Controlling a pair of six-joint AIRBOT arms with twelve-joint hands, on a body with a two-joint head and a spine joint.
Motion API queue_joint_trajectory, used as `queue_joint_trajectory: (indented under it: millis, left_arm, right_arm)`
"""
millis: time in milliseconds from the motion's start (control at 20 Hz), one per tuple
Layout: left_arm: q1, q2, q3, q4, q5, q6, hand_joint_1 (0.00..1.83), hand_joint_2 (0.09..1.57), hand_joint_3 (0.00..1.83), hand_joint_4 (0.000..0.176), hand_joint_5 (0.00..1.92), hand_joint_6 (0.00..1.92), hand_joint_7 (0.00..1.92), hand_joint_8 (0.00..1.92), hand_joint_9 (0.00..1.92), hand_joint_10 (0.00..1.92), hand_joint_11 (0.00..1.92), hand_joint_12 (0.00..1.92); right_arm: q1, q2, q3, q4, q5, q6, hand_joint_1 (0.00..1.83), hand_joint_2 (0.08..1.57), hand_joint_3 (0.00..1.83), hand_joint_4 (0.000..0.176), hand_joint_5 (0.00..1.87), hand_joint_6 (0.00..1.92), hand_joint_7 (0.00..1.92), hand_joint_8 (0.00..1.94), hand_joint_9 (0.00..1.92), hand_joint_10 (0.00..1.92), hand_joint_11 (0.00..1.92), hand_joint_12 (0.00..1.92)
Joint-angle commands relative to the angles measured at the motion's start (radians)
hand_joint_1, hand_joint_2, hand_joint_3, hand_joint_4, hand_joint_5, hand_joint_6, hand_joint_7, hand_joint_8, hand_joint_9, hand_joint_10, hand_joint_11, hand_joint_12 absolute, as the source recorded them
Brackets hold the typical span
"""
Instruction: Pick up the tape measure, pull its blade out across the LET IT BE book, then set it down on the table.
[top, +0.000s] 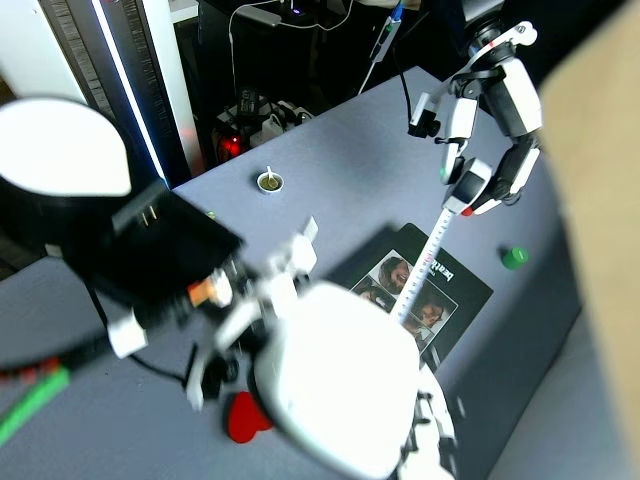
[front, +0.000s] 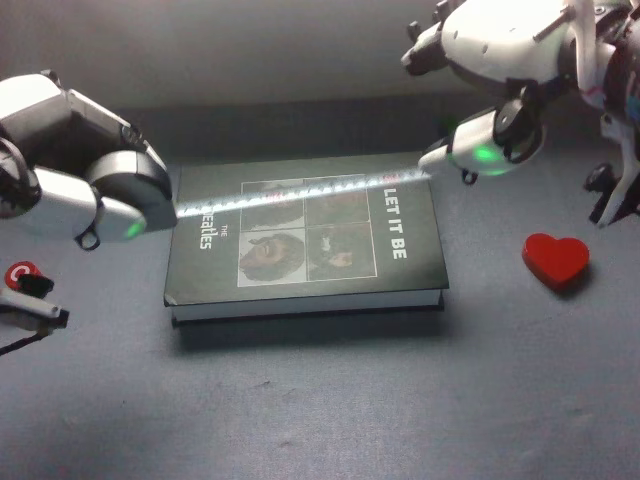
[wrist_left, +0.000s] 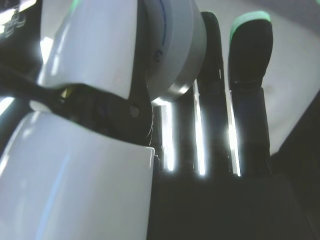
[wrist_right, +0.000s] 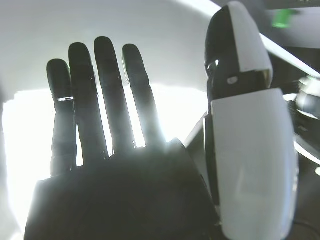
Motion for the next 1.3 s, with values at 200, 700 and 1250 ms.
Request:
queue_joint_trajectory:
  millis: [200,700,1250]
  left_arm:
    - [0.029,-0.008,0.073,0.24,0.036,-0.179,1.37,1.14,0.0,0.0,0.95,0.74,0.87,1.17,0.92,1.33,0.98,1.08]
    - [0.091,-0.071,0.198,0.456,0.038,-0.46,1.49,1.11,0.0,0.0,1.0,0.58,0.88,1.09,0.91,1.21,0.89,1.5]
    - [0.176,-0.104,0.254,0.512,0.013,-0.579,1.5,1.1,0.0,0.0,1.0,0.59,0.92,1.04,0.96,1.14,0.87,1.51]
  right_arm:
    - [0.012,0.076,-0.147,-0.087,-0.196,0.05,0.63,1.03,0.01,0.0,0.5,0.0,0.6,0.01,0.58,0.03,0.18,0.95]
    - [-0.021,0.193,-0.271,-0.147,-0.252,0.178,0.63,1.0,0.0,0.0,0.53,0.01,0.64,0.02,0.61,0.03,0.2,0.95]
    - [-0.055,0.192,-0.27,-0.166,-0.19,0.225,0.17,1.16,0.01,0.065,0.35,0.0,0.35,0.0,0.36,0.0,0.1,0.94]
